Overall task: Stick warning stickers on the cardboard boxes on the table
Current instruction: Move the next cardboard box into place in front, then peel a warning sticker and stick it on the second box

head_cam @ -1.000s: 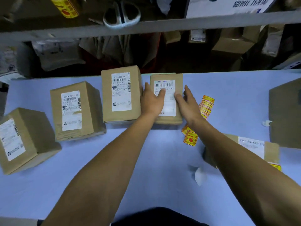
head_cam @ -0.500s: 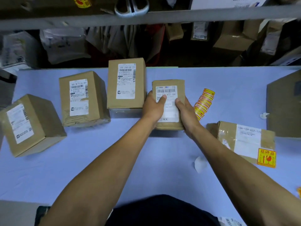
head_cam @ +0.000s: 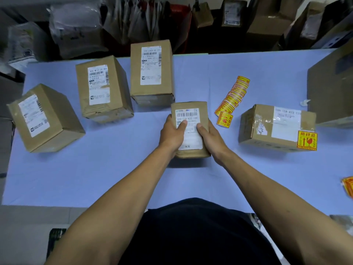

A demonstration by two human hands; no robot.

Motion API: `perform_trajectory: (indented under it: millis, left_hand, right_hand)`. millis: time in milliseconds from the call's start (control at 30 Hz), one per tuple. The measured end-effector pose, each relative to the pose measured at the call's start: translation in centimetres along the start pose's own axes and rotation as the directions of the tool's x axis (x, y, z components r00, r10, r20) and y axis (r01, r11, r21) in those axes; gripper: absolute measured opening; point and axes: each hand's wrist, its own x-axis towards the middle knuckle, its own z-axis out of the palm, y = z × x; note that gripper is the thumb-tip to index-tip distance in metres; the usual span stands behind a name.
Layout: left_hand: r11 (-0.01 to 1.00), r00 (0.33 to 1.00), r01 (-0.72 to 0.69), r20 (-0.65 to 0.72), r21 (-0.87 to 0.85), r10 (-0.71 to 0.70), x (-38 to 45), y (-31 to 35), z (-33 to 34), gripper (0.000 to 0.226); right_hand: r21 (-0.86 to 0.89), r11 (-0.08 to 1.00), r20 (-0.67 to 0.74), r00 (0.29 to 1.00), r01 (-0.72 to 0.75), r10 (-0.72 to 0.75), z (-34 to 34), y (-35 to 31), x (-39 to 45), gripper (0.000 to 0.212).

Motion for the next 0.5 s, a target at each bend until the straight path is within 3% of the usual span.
perform_trajectory:
  millis: [100,200,267,333,400,500]
  left_hand:
    - [0.999,1.0,-0.007,0.013,0.036,0.007,0.1,-0.3,-0.3,0.036]
    - [0.944,0.985,-0.161,-0.01,0.287,0.17,0.2,-0.4,-0.4,0.052]
    - [0.778,0.921,-0.351,0.043,0.521,0.388,0.0,-0.3,-0.7,0.067]
    - [0.541,0.811,-0.533,0.211,0.651,0.545,0.2,-0.3,-0.9,0.069]
    - [0.382,0.753,-0.612,0.363,0.693,0.549,0.7,-0.3,-0.7,0.067]
    - [0.268,0.755,-0.61,0.444,0.746,0.482,1.5,-0.6,-0.5,0.066]
  right_hand:
    - [-0.072,0.997,0.005,1.0,-0.012,0.012,-0.2,-0.6,-0.1,0.043]
    - [-0.231,0.973,-0.197,0.98,-0.004,-0.042,-1.2,-1.5,-0.1,0.048]
    - [-0.398,0.917,-0.339,0.929,0.003,-0.15,-2.3,-1.8,0.1,0.045]
    - [-0.535,0.844,-0.382,0.899,-0.026,-0.215,-3.5,-1.8,0.6,0.043]
    - [-0.592,0.801,-0.397,0.896,-0.084,-0.2,-4.4,-1.7,1.4,0.045]
    - [-0.577,0.803,-0.441,0.884,-0.147,-0.155,-4.5,-1.5,2.4,0.042]
